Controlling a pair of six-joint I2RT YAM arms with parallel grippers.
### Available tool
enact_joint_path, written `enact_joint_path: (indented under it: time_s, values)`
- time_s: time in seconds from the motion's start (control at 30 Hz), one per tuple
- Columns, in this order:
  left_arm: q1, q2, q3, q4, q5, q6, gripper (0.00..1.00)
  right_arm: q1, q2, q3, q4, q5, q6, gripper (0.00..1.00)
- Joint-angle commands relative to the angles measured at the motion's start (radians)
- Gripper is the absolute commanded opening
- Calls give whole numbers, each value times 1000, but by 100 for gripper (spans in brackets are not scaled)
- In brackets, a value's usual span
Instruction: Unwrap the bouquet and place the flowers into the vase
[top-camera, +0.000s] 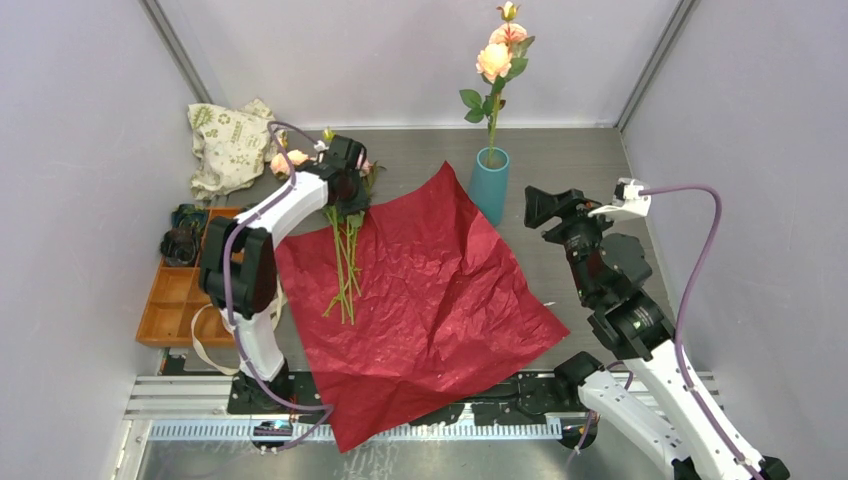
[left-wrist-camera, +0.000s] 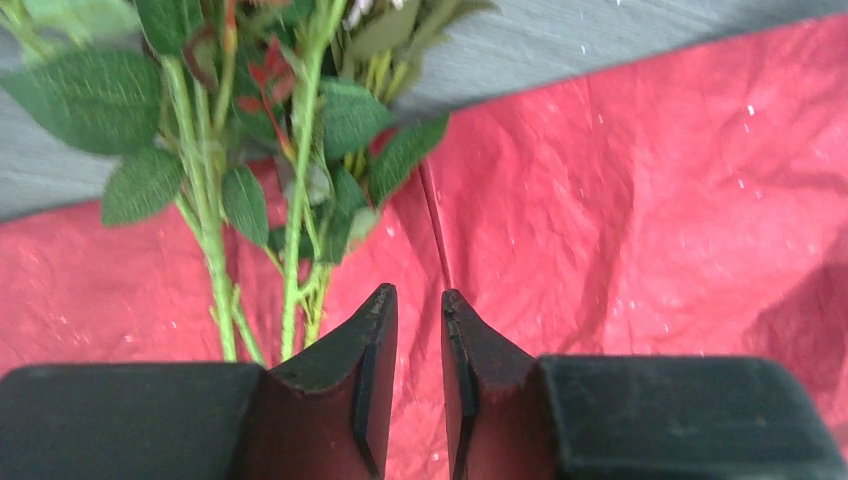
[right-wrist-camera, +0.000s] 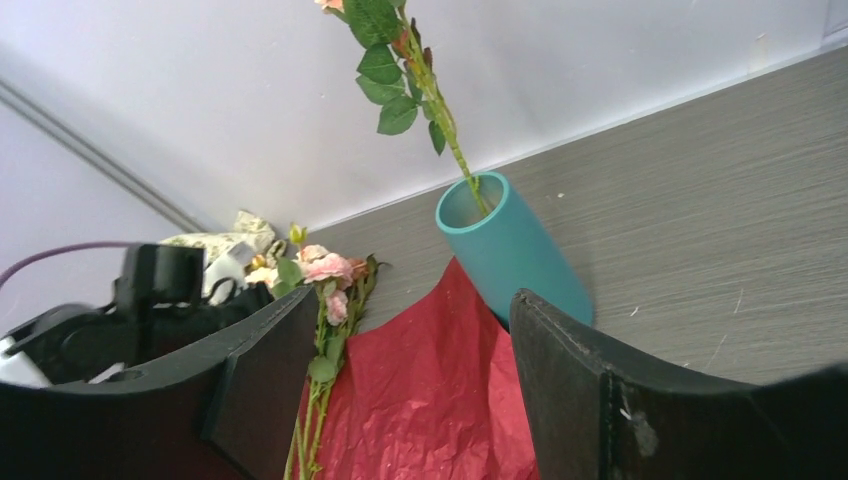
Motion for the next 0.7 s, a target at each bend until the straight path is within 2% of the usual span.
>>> enact_joint_path:
  time_s: [0.0, 0.2, 0.67]
  values:
    - [16, 83, 151, -100, -111, 36, 25, 6, -34, 6, -74, -67, 41, 75]
    - [24, 167, 250, -155, -189, 62, 33, 6, -67, -18, -110, -95, 54, 75]
    - [66, 331, 394, -184, -204, 90, 33, 6, -99, -37, -147, -117, 54, 75]
